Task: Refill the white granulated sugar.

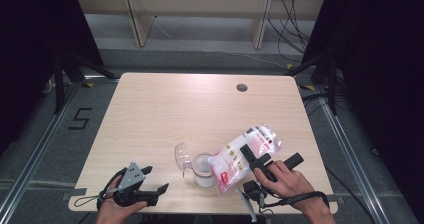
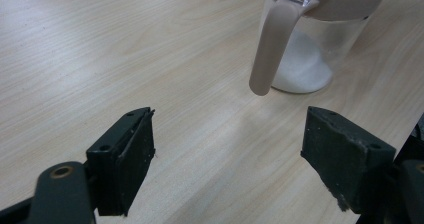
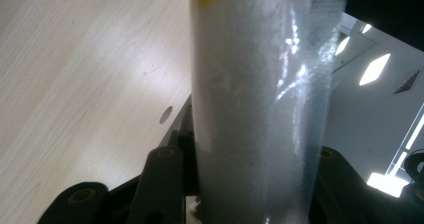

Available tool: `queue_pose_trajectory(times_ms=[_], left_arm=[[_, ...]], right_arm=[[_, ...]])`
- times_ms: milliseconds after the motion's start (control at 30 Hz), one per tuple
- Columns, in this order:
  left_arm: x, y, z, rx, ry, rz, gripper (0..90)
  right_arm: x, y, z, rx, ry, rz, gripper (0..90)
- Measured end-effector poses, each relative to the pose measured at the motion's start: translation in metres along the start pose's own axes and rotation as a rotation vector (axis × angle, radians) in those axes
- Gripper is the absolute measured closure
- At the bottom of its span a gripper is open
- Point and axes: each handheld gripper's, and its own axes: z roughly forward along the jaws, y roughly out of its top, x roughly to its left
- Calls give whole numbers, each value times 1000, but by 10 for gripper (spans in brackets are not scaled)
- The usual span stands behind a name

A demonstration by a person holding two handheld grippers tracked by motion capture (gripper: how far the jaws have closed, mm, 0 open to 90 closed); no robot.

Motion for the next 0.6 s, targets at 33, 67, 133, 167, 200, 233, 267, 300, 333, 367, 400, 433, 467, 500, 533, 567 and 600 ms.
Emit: queue_pose_trajectory(times_ms=[33,67,133,167,200,233,267,300,333,367,400,433,467,500,533,567,600], left_arm=[[0,0,0,0,3,0,204],[0,0,0,1,4,0,204],[0,0,0,0,3,-1,204],[0,0,0,1,4,1,204],[0,0,0,0,3,-1,204],[0,0,0,1,3,1,204],[0,0,0,0,3,1,204],[0,0,0,0,0,0,204],[0,0,0,0,1,0,204],[0,0,0,0,1,-1,204],[0,0,0,0,1,-1,204],[0,0,0,0,1,-1,204],[0,0,0,0,0,0,204],[0,0,0,-1,0,0,204],[0,0,0,0,0,0,204],[0,0,0,0,1,-1,204],[0,0,0,0,1,-1,204]], right_arm=[[0,0,0,-1,0,2,668],[0,0,0,-2,0,4,670],[1,0,0,-1,-1,7,674],[1,0,0,-1,-2,7,675],[0,0,0,-2,-3,8,678],[1,-1,1,-3,-3,11,680],[1,-1,1,-3,-3,10,681],[1,0,1,-2,-5,11,682],[2,0,0,-1,-3,14,684],[2,0,1,-3,-3,17,685],[2,0,1,-5,-4,19,687],[2,0,1,-5,-8,20,688],[2,0,1,-4,-6,20,689],[2,0,1,-6,-8,19,690],[1,0,1,-6,-9,19,691],[1,0,1,-6,-9,21,692],[1,0,1,-6,-7,24,692]])
